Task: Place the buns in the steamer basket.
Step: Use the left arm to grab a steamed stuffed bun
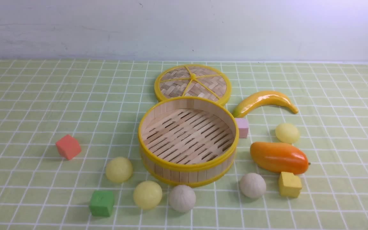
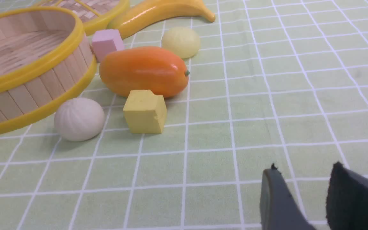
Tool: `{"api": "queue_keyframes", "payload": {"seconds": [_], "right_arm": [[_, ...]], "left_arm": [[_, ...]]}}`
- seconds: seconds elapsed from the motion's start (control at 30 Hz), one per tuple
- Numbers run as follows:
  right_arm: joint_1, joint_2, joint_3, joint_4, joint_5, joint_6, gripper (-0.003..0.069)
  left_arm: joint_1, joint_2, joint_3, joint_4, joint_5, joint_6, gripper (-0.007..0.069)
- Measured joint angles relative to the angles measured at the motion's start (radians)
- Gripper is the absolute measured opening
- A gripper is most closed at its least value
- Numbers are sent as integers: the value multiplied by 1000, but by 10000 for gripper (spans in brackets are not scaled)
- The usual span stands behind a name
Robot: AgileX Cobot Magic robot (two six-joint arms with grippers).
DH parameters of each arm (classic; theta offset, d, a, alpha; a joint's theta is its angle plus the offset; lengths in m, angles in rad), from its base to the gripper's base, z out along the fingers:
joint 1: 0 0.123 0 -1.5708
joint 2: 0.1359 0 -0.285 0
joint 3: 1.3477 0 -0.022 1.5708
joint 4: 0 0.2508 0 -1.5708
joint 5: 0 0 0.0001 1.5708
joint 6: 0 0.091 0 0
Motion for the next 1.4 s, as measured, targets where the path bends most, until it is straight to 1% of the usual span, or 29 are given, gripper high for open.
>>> {"api": "queue_keyframes", "payload": {"seconds": [0.5, 0.6, 0.77, 0.83, 0.9, 0.93, 0.97, 1.07, 1.2, 1.27, 1.33, 1.4], "right_arm": [[0, 0, 0, 0, 0, 0, 239], [0, 0, 0, 0, 0, 0, 239], [0, 0, 0, 0, 0, 0, 239], [0, 0, 0, 0, 0, 0, 239], [0, 0, 0, 0, 0, 0, 239], [0, 0, 0, 0, 0, 0, 239], [0, 0, 0, 0, 0, 0, 239], [0, 0, 0, 0, 0, 0, 239], [0, 0, 0, 0, 0, 0, 239], [0, 0, 0, 0, 0, 0, 239], [0, 0, 0, 0, 0, 0, 239], [0, 0, 0, 0, 0, 0, 239]], "left_arm": [[0, 0, 0, 0, 0, 0, 237], [0, 0, 0, -16, -12, -3, 237], [0, 0, 0, -276, -111, -101, 237], [0, 0, 0, -384, -180, -125, 237], [0, 0, 0, -436, -224, -132, 237], [0, 0, 0, -493, -276, -134, 237], [0, 0, 0, -515, -298, -136, 237], [0, 0, 0, -623, -426, -137, 237], [0, 0, 0, -667, -479, -135, 237], [0, 0, -10, -676, -457, -146, 221], [0, 0, -61, -667, -356, -147, 178], [0, 0, -160, -623, -237, -100, 111]]}}
